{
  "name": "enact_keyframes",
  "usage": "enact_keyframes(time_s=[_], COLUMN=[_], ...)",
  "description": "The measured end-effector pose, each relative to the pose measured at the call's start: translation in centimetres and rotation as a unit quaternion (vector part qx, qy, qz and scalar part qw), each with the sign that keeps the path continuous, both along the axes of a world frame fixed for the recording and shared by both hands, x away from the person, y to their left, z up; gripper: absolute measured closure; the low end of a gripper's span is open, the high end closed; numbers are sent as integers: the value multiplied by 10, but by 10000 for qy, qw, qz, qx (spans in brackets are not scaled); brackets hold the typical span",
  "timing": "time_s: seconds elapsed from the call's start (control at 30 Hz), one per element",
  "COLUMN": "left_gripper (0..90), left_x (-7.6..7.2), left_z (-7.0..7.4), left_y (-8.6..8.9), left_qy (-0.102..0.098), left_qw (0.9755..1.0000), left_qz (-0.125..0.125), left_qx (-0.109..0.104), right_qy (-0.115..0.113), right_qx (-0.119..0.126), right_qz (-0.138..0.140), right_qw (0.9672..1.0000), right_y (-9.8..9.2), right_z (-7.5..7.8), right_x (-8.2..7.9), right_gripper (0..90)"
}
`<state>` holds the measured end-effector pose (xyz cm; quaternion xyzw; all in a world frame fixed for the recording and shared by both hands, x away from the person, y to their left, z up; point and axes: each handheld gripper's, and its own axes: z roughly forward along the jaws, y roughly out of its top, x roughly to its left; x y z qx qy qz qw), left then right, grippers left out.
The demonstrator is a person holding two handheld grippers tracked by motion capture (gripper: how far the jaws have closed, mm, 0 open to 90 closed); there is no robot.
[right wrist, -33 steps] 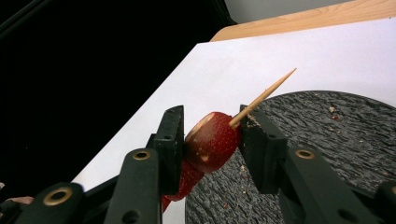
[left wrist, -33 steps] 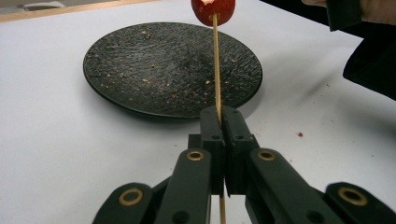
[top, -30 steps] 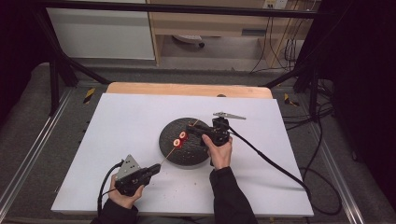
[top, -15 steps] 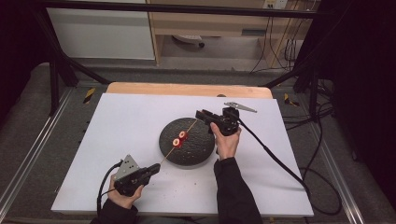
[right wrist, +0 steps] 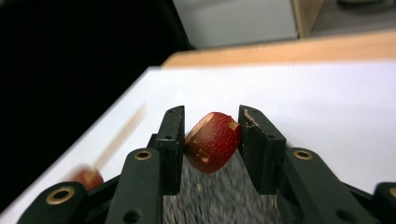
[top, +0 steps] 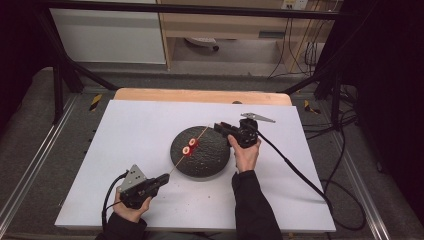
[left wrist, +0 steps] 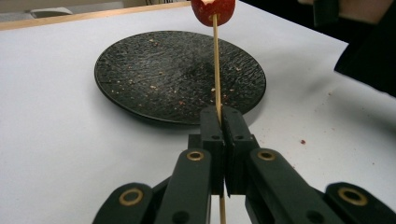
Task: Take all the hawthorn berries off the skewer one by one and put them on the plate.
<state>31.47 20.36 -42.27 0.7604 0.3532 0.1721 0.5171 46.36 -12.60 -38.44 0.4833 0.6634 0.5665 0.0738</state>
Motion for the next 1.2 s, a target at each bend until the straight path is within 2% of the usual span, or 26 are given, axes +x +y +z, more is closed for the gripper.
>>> enact_keyframes(time_s=[0.07,0.1,0.13,0.27,0.33,0.37,0.43,0.6,0.8,0.97,1.0,1.03,1.2], left_gripper=[882,882,882,882,882,883,882,882,882,882,882,882,882], left_x=[0,0,0,0,0,0,0,1,1,0,0,0,0], left_z=[0,0,0,-1,0,0,-1,-1,-1,-1,-1,-1,-1], left_y=[0,0,0,0,0,0,0,0,0,-1,-1,-1,-2], left_qy=[1,5,5,13,11,12,27,34,33,28,28,27,24], left_qw=[10000,10000,10000,10000,10000,10000,10000,10000,10000,10000,10000,10000,10000], left_qz=[-1,-3,-3,5,9,8,8,-1,-1,-8,-9,-10,-17], left_qx=[9,17,17,16,15,18,20,23,22,24,27,27,34], right_qy=[156,221,221,458,503,520,552,531,367,88,88,-5,-120], right_qx=[-239,-340,-340,-675,-730,-864,-959,-1146,-1062,-844,-844,-760,-495], right_qz=[156,203,203,390,423,448,467,522,524,571,571,567,641], right_qw=[9995,9990,9990,9959,9952,9939,9928,9906,9923,9948,9948,9955,9966], right_y=[9,12,12,23,25,27,29,30,28,22,22,20,17], right_z=[-17,-22,-22,-44,-48,-54,-58,-63,-54,-33,-33,-26,-13], right_x=[-2,-2,-2,-4,-4,-5,-6,-8,-12,-21,-21,-25,-33], right_gripper=[625,624,624,620,620,619,611,584,506,321,321,259,164])
